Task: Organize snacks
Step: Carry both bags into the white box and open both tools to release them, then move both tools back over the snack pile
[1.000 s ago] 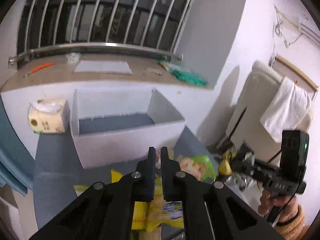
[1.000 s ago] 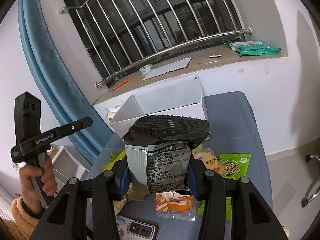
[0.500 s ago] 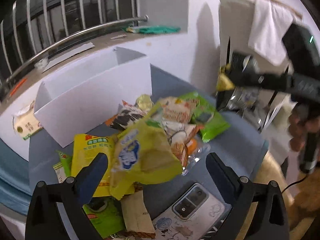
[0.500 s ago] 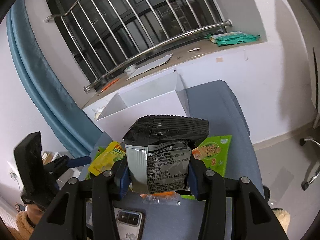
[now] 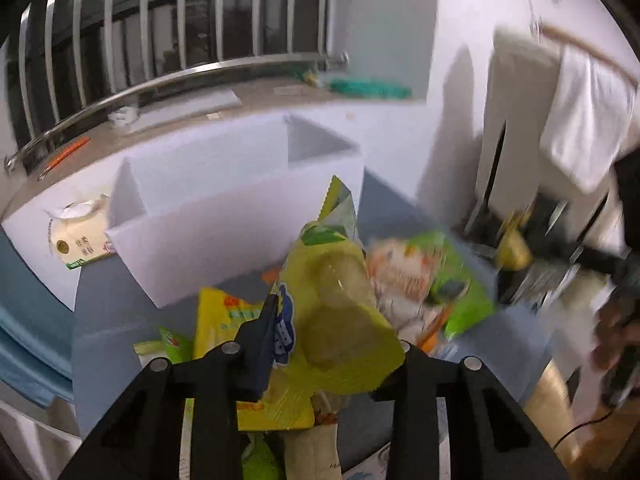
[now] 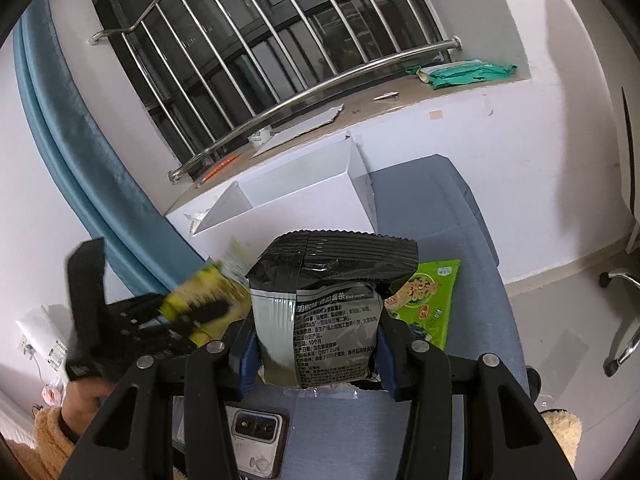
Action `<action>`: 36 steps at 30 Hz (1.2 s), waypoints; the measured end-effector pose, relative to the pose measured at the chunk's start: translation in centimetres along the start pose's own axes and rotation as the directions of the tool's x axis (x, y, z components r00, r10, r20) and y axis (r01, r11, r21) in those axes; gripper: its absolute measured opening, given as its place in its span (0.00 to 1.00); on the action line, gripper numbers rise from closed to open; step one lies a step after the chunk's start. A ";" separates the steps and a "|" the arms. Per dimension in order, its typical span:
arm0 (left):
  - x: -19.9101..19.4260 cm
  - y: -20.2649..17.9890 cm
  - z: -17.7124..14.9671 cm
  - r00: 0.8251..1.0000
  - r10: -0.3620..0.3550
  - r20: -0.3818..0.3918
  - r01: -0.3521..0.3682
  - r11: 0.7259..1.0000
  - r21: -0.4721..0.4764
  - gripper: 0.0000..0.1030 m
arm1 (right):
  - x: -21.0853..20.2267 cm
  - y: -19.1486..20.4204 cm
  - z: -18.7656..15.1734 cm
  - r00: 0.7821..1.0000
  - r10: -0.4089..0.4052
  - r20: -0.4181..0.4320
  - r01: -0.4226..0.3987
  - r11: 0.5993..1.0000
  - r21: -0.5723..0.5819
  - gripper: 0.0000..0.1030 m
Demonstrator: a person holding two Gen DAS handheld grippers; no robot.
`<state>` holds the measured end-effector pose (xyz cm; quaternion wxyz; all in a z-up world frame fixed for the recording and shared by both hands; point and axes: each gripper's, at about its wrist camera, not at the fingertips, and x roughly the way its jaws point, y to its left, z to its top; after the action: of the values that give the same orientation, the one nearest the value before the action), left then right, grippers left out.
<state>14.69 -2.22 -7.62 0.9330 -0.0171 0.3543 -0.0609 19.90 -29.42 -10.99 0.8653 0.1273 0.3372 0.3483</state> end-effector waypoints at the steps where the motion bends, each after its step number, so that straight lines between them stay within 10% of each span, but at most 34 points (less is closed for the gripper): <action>1: -0.6 0.5 0.5 1.000 -0.011 0.019 0.011 1.000 -0.021 0.37 | 0.2 0.1 0.2 1.000 0.005 -0.002 -0.005 1.000 -0.004 0.50; 9: -2.8 8.1 6.9 0.981 0.025 0.191 0.021 0.971 -0.237 0.36 | 3.2 2.6 4.3 0.999 0.054 0.007 -0.053 0.996 -0.074 0.50; 21: 6.4 12.9 12.8 0.994 0.110 0.017 -0.102 0.963 -0.248 0.41 | 14.9 4.7 16.5 0.998 -0.029 -0.048 0.024 0.995 -0.097 0.50; 23: 7.6 13.7 12.9 0.993 0.114 -0.017 -0.115 0.962 -0.248 0.70 | 16.6 4.4 17.4 0.996 -0.067 -0.062 0.060 0.992 -0.107 0.56; 25: 7.8 14.3 12.5 0.988 0.150 -0.039 -0.155 0.955 -0.251 1.00 | 18.1 4.0 18.1 0.993 -0.087 -0.081 0.078 0.991 -0.106 0.95; 36: 1.4 14.4 9.5 0.981 0.185 0.062 -0.167 0.959 -0.230 1.00 | 13.6 4.7 18.5 0.997 -0.055 0.056 0.062 0.991 -0.120 1.00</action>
<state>23.47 11.78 -2.53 0.9407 -0.0931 0.3200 0.0635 37.08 -16.38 -1.83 0.8898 0.0735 0.2962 0.3392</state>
